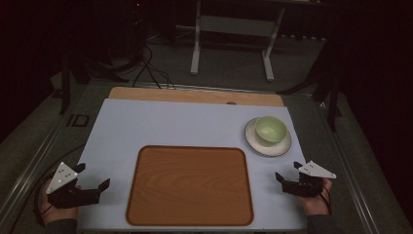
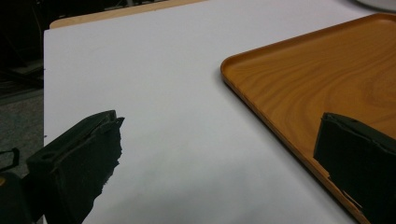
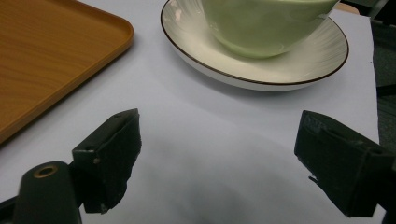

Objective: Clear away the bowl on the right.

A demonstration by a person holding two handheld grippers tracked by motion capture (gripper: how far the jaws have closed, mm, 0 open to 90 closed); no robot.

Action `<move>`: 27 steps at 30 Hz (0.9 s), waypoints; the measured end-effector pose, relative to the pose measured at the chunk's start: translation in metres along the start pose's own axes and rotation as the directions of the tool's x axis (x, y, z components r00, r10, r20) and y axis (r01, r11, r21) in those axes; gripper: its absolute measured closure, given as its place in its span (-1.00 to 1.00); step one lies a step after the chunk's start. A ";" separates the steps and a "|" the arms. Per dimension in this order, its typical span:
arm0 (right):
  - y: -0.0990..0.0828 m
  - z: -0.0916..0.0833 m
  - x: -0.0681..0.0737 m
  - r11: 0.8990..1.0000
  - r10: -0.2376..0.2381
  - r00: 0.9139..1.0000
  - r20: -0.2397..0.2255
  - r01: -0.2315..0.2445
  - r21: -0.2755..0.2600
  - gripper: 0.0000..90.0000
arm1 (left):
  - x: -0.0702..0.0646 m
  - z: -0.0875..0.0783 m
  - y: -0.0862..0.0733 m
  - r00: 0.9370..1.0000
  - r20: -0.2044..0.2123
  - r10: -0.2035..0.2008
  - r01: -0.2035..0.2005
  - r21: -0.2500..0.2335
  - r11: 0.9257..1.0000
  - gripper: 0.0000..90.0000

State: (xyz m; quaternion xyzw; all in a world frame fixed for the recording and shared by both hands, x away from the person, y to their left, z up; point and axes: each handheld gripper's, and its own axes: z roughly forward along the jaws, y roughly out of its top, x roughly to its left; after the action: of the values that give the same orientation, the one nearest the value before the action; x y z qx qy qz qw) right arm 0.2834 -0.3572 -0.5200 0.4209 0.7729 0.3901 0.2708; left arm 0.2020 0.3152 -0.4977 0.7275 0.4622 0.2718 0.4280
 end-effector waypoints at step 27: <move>0.021 -0.001 0.006 0.997 -0.075 0.997 -0.024 0.075 -0.020 -0.60 | 0.001 -0.003 -0.001 0.999 -0.042 -0.016 0.016 -0.002 1.000 -0.98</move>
State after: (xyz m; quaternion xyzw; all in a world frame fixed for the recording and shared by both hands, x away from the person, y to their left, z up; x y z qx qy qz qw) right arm 0.2887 -0.3459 -0.5028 0.3841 0.7876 0.3921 0.2798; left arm 0.1997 0.3172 -0.4978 0.7175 0.4768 0.2840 0.4209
